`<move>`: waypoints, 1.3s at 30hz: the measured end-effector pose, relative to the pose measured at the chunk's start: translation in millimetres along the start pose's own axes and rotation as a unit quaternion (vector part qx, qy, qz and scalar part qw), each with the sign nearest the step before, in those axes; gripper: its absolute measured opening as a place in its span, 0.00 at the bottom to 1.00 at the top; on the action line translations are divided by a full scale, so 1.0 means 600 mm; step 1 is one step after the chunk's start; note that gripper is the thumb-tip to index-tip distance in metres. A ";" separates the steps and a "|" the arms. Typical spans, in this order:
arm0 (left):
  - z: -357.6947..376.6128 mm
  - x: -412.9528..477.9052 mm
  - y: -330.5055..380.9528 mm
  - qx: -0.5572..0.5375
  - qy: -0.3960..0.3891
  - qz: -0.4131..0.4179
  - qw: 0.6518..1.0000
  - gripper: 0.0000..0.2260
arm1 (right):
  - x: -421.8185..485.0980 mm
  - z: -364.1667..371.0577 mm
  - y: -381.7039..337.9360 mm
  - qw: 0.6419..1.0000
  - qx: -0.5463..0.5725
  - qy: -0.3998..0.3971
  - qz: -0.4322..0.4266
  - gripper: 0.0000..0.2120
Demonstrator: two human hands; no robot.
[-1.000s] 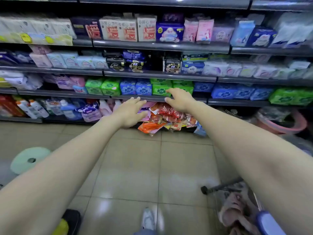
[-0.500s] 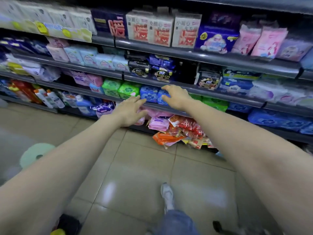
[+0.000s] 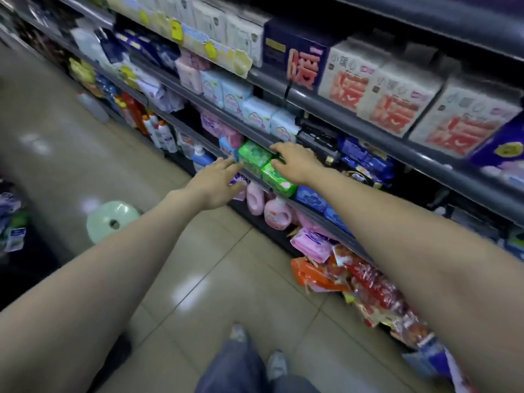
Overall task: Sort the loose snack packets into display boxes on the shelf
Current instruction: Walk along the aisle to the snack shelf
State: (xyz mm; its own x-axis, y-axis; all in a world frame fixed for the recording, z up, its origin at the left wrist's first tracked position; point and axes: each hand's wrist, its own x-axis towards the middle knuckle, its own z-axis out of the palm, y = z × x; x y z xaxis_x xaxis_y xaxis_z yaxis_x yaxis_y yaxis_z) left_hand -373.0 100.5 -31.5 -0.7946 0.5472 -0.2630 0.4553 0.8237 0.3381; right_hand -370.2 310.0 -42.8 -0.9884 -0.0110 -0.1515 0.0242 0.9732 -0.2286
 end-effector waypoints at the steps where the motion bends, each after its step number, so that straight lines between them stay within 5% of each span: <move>1: -0.008 0.015 -0.019 -0.003 0.003 -0.012 1.000 0.27 | 0.031 0.002 -0.010 1.000 0.001 -0.001 -0.013 0.23; 24: -0.256 0.284 -0.578 -0.054 0.043 -0.194 0.979 0.26 | 0.733 0.031 -0.392 0.979 -0.015 -0.079 -0.190 0.20; 39: -0.379 0.400 -0.925 -0.126 0.117 -0.356 0.918 0.26 | 1.134 0.062 -0.701 0.927 -0.055 -0.119 -0.350 0.23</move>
State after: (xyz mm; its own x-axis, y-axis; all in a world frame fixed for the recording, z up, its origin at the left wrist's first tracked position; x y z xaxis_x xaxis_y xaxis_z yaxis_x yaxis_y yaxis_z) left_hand -907.9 -259.3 -76.6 -0.9329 -0.1883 -0.3070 -0.2975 0.8834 0.3620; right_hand -1047.1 -115.2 -85.6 -0.6944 -0.6868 -0.2149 -0.6394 0.7258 -0.2537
